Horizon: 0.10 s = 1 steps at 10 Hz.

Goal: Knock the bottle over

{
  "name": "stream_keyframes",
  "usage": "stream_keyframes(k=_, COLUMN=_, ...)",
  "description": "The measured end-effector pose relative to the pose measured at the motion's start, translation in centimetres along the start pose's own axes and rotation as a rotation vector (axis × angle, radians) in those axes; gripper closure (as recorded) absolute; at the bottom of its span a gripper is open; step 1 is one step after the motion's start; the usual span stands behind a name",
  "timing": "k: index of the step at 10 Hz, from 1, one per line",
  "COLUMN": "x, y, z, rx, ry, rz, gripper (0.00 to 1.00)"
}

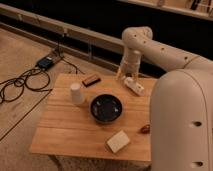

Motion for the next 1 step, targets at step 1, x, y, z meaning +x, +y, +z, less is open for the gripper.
stream_keyframes(k=1, x=0.01, y=0.0, z=0.02, rx=0.0, ry=0.001, rz=0.001, gripper=0.35)
